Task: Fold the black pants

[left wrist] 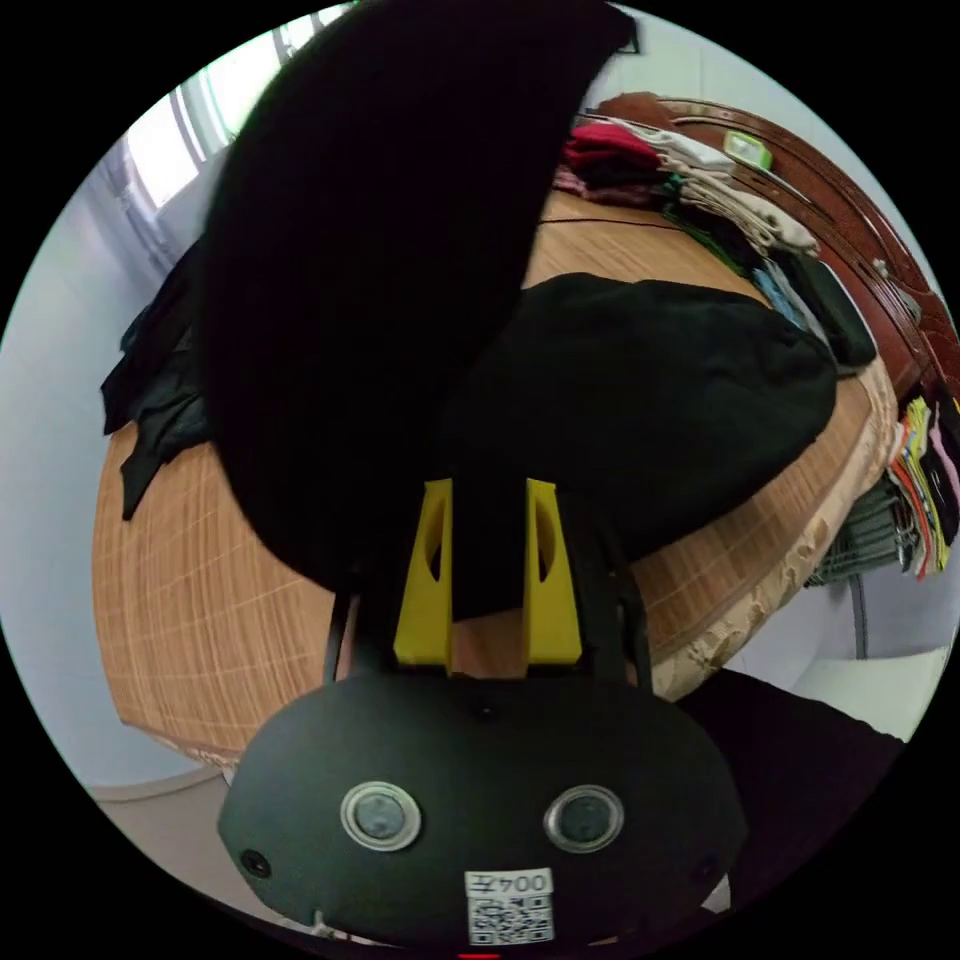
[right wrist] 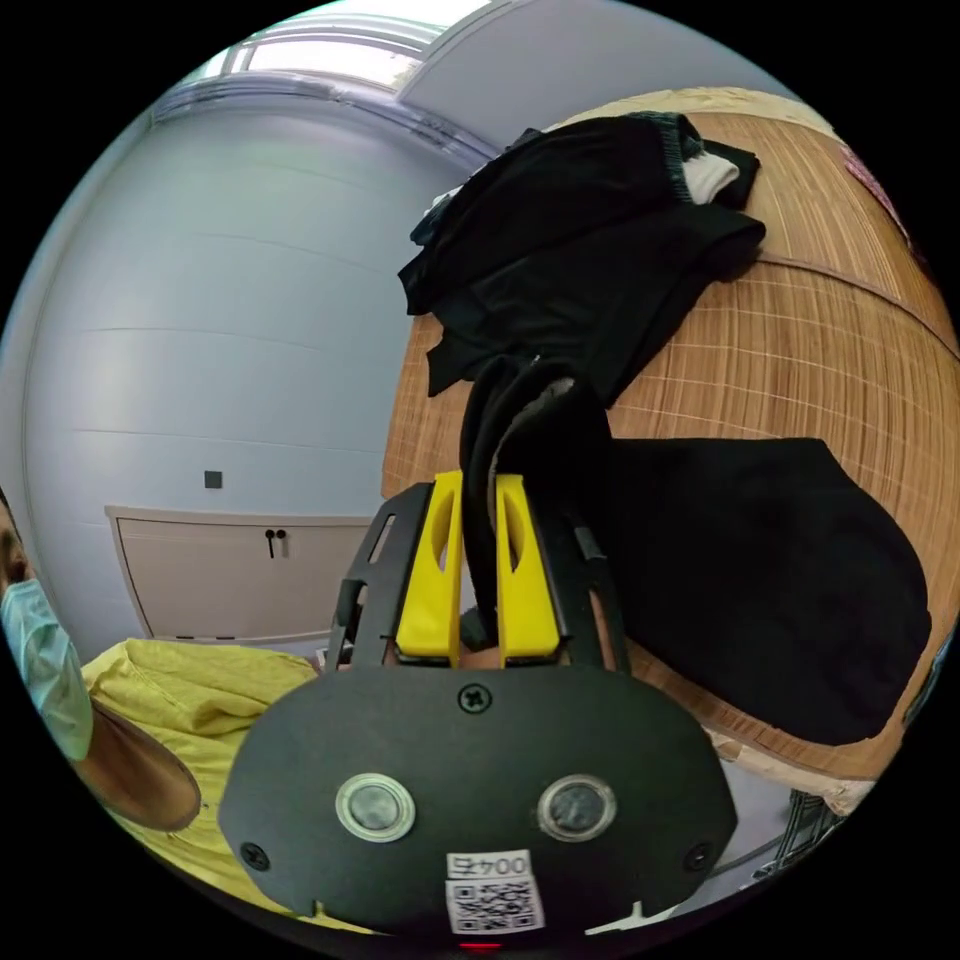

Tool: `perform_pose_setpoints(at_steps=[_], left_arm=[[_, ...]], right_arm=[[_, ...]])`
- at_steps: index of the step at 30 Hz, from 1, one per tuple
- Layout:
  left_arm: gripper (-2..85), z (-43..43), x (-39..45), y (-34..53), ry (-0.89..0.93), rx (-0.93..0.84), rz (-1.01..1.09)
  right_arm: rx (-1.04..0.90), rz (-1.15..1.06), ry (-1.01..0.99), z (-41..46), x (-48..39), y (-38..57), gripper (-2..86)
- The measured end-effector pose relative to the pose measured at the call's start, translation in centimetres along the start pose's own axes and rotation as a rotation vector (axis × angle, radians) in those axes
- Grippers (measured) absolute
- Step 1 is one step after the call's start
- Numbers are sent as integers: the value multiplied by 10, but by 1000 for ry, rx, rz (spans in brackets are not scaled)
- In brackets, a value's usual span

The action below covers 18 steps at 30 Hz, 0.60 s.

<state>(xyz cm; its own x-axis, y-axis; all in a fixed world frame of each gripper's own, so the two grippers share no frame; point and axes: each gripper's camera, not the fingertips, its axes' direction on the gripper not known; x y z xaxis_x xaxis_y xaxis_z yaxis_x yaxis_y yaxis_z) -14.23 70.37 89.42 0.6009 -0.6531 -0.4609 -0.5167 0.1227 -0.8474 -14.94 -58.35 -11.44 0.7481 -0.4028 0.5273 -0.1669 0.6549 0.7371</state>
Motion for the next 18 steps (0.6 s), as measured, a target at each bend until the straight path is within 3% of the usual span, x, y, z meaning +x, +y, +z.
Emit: perform_pose_setpoints(at_steps=[6, 11, 18], left_arm=[[95, 10, -5, 22, -19, -8, -4], [104, 23, 7, 32, -14, -36, 50], [88, 13, 13, 33, 38, -73, 119]], right_arm=[[-4, 45, 106, 19, 69, 14, 62], [-72, 231, 150, 62, 159, 33, 62], [-60, 220, 199, 83, 170, 33, 62]])
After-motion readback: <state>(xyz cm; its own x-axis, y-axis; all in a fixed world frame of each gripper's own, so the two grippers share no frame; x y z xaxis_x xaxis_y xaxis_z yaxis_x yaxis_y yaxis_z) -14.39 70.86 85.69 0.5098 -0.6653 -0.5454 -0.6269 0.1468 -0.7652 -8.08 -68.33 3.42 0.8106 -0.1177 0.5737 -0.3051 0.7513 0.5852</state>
